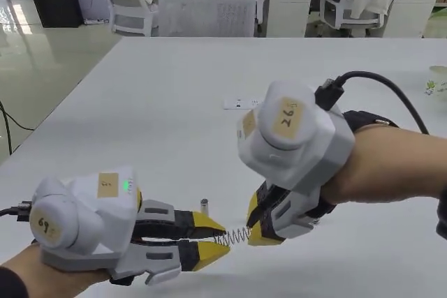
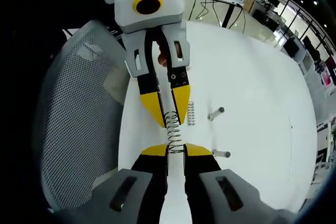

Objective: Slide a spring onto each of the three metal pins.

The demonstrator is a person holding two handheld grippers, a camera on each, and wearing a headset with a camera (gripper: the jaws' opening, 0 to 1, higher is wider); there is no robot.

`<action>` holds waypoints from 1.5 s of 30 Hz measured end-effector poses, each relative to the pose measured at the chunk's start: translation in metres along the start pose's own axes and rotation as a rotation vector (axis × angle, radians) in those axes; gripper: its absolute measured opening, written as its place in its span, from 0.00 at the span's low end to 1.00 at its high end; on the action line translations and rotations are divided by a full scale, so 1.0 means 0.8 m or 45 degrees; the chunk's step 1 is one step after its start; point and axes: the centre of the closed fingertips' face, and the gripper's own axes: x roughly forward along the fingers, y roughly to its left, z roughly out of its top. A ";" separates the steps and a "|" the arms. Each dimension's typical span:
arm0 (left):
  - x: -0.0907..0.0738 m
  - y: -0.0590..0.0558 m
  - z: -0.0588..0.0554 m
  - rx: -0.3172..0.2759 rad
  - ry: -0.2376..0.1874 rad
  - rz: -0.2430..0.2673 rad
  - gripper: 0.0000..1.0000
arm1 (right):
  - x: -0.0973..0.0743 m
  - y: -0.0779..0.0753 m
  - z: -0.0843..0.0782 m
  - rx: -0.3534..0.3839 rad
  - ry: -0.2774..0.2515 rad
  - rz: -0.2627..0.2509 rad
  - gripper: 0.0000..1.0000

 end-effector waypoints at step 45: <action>0.000 -0.004 0.006 0.008 -0.021 -0.007 0.02 | -0.008 0.005 0.027 -0.001 -0.116 0.011 0.09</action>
